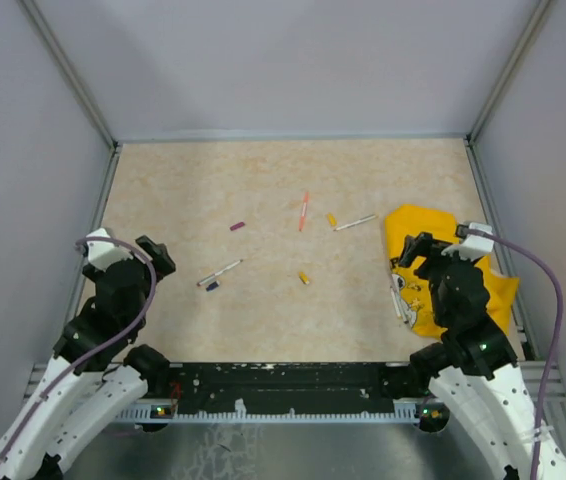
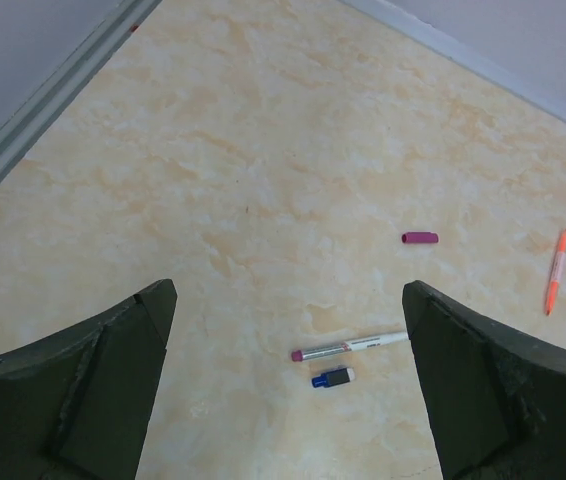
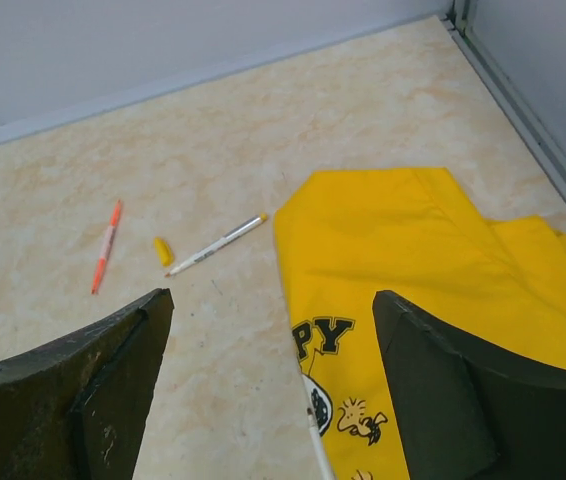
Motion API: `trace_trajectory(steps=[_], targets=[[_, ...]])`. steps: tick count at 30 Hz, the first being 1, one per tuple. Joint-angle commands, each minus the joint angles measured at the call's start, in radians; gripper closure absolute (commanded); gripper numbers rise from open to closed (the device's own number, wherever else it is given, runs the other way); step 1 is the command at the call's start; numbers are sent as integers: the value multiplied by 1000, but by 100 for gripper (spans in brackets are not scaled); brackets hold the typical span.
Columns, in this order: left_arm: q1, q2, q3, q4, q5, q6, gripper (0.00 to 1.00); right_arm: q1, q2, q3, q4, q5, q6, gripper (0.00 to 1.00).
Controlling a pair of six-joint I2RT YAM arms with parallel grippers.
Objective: Insert the pens into the pen caps
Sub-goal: Pick up the pen from the center of the board.
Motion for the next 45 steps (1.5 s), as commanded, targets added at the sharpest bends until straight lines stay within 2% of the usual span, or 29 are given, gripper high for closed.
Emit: trace_trajectory(steps=[1, 14, 22, 28, 37, 45], targets=[[81, 22, 26, 14, 165, 53, 0, -4, 58, 65, -39, -61, 30, 17], [346, 123, 44, 74, 562, 177, 0, -9, 228, 131, -133, -154, 123, 13], [415, 207, 60, 119, 699, 213, 0, -12, 271, 117, -152, -207, 159, 12], [434, 269, 83, 139, 811, 273, 0, -15, 368, 177, -221, -246, 150, 15], [442, 284, 80, 172, 740, 304, 0, 0, 563, 265, -340, -325, 171, 16], [444, 317, 80, 183, 783, 337, 0, 72, 697, 259, -338, -348, 179, 18]])
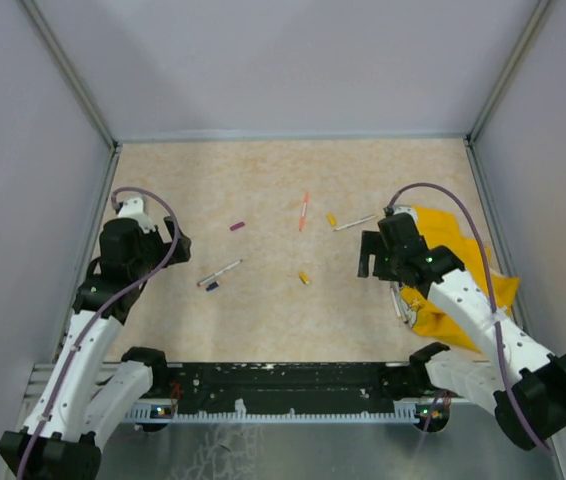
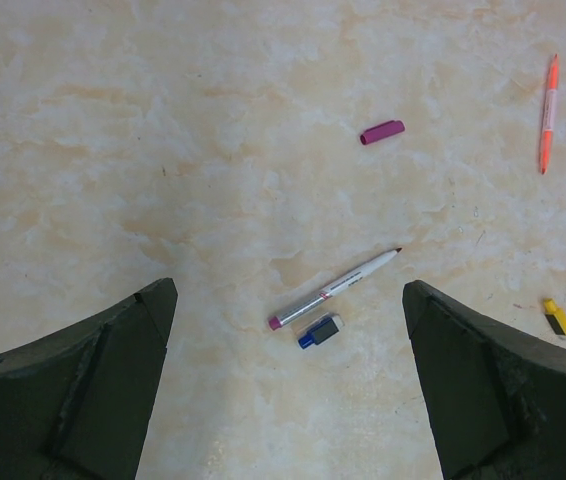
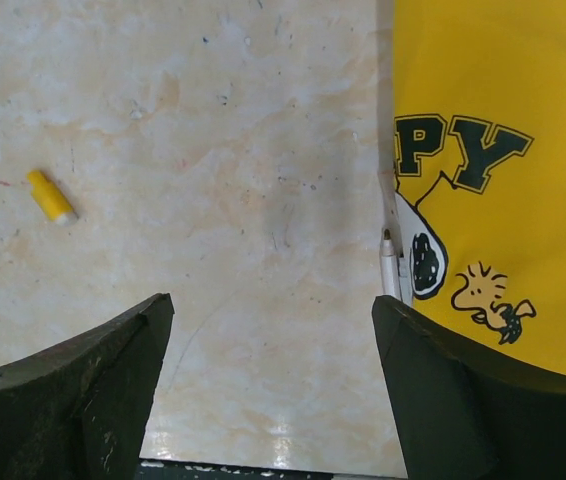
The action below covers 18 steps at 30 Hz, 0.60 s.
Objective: Insert the pens into the pen caps
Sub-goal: Pick up the pen from the center of the board.
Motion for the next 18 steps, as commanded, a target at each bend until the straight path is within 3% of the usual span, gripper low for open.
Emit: trace_trajectory(steps=[1, 5, 18], targets=[[8, -7, 21, 52, 35, 42, 0, 32, 53, 40, 18, -23, 12, 20], [9, -38, 4, 99, 82, 61, 0, 35, 100, 56, 90, 20, 63, 25], [8, 59, 27, 235, 105, 84, 0, 32, 456, 292, 209, 197, 336, 24]])
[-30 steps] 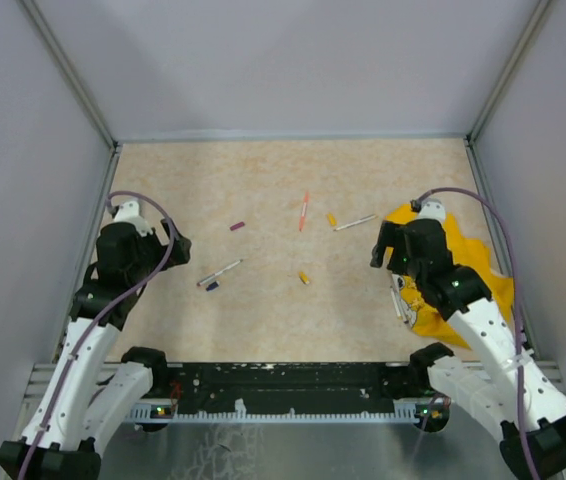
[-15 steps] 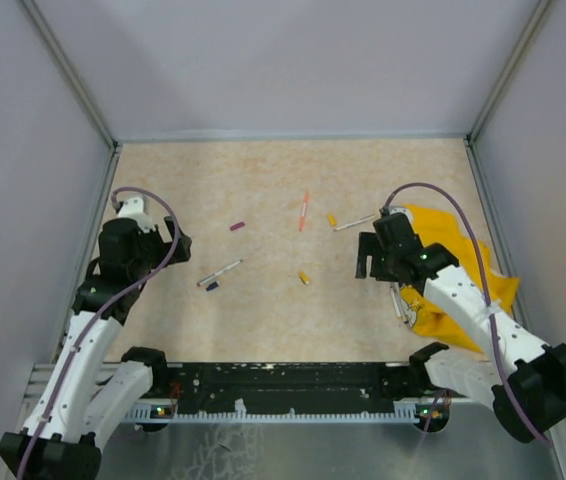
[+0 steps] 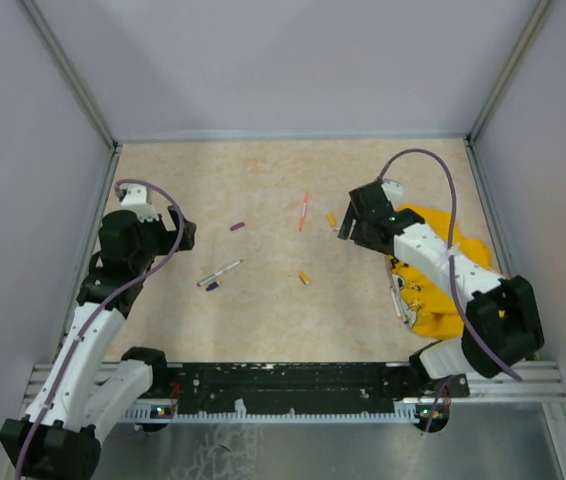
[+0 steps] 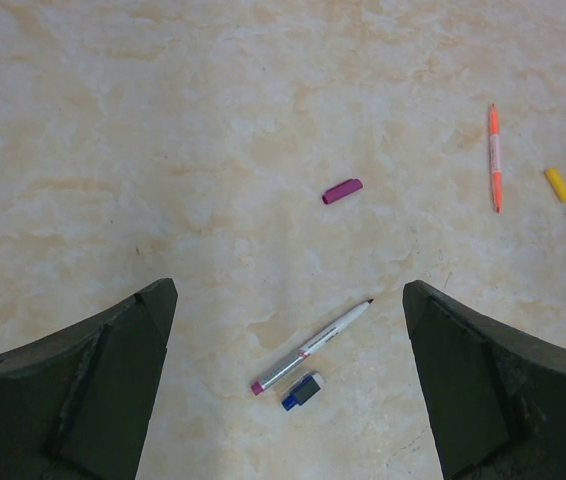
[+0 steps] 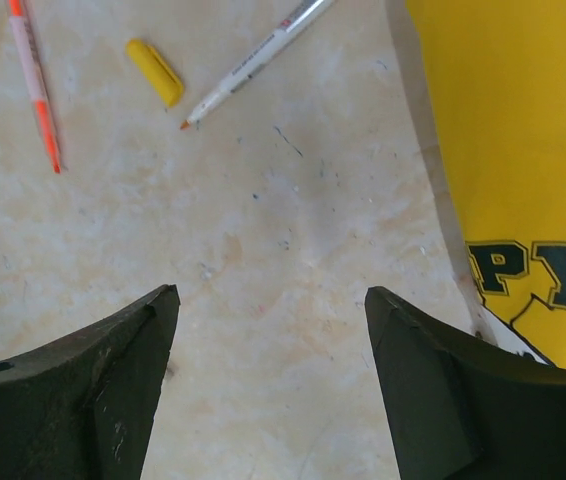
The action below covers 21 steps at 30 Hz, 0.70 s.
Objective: Insert the pens into the pen caps
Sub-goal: Pick up the pen from the center of the board.
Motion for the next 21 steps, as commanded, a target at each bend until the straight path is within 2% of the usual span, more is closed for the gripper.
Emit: trace_trajectory(steps=[1, 6, 8, 10, 13, 16, 21], targets=[[8, 14, 28, 46, 32, 30, 0, 2, 112, 138, 64, 74, 98, 24], [8, -4, 18, 23, 26, 51, 0, -26, 242, 248, 15, 91, 161, 23], [7, -9, 17, 21, 33, 53, 0, -39, 282, 283, 23, 71, 114, 23], [7, -11, 16, 19, 35, 53, 0, -53, 333, 325, 30, 37, 9, 23], [7, -10, 15, 21, 42, 55, 0, -89, 362, 351, 95, -156, -218, 32], [7, -7, 17, 25, 50, 55, 0, -120, 331, 312, 181, -301, -386, 32], [7, 7, 22, 28, 58, 55, 0, -167, 393, 428, 55, -267, -515, 30]])
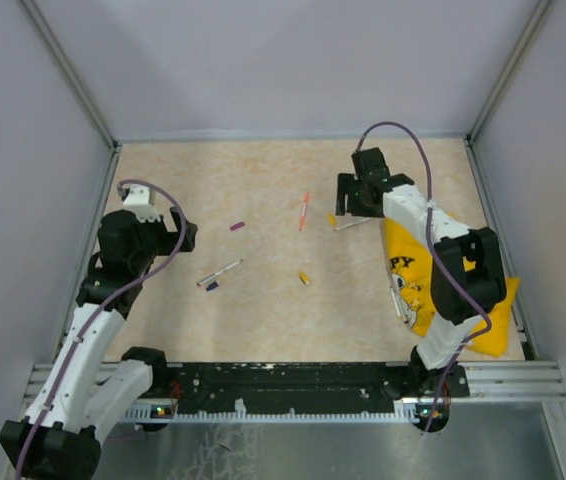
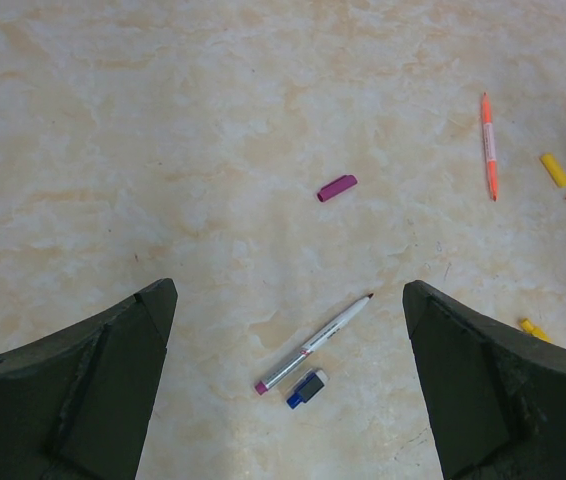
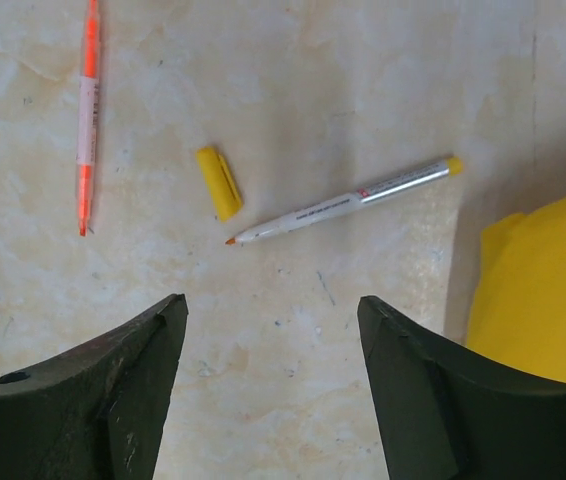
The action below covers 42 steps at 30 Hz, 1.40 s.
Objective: Insert the pens into the pen caps
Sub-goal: Pick up the pen from the center of the board.
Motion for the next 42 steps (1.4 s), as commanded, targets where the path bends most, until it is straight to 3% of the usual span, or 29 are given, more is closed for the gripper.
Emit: trace_trajectory(steps=[1, 9, 15, 20, 29, 42], targets=[[7, 7, 23, 25, 25, 12, 0, -40, 47, 149, -70, -41, -219, 30], [6, 7, 20, 24, 28, 13, 0, -45, 153, 251, -156, 26, -344, 30], [6, 15, 22, 27, 38, 14, 0, -49, 193, 257, -115, -49, -378, 29], [7, 20, 21, 27, 46, 15, 0, -63, 229, 261, -79, -156, -420, 18], [7, 23, 21, 27, 48, 16, 0, -126, 315, 313, -69, -297, -434, 14], [7, 33, 22, 28, 52, 19, 0, -149, 379, 342, -80, -312, -421, 14]])
